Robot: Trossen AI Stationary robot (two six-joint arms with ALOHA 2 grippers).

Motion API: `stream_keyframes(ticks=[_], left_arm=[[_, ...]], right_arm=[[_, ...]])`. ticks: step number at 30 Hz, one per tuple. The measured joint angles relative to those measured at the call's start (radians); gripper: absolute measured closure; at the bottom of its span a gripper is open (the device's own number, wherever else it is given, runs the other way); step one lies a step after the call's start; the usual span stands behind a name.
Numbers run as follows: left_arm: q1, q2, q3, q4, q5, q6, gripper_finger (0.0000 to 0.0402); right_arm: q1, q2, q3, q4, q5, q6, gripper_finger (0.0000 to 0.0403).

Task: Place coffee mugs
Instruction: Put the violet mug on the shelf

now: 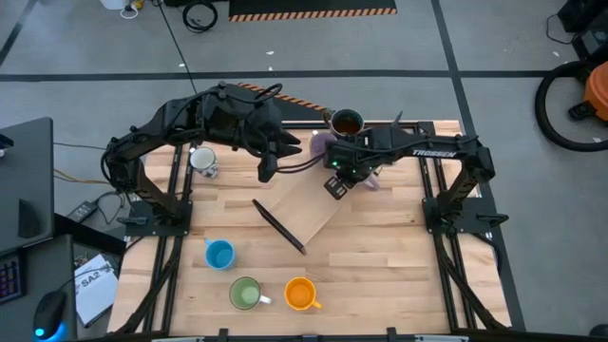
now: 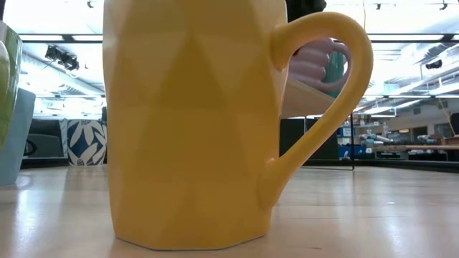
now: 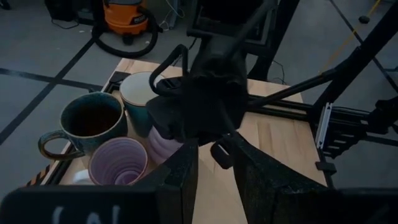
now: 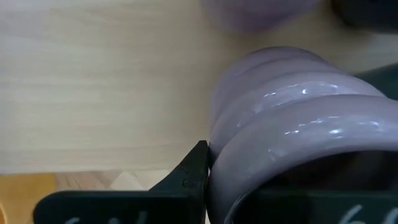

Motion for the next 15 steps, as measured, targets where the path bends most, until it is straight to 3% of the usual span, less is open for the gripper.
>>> stream_keyframes(ticks=[15], left_arm=[[-0.003,0.0,0.0,0.0,0.004,0.017,0.0296]], right_arm=[[-0.031,-0.001,0.0,0.018,0.005,0.017,0.0291]])
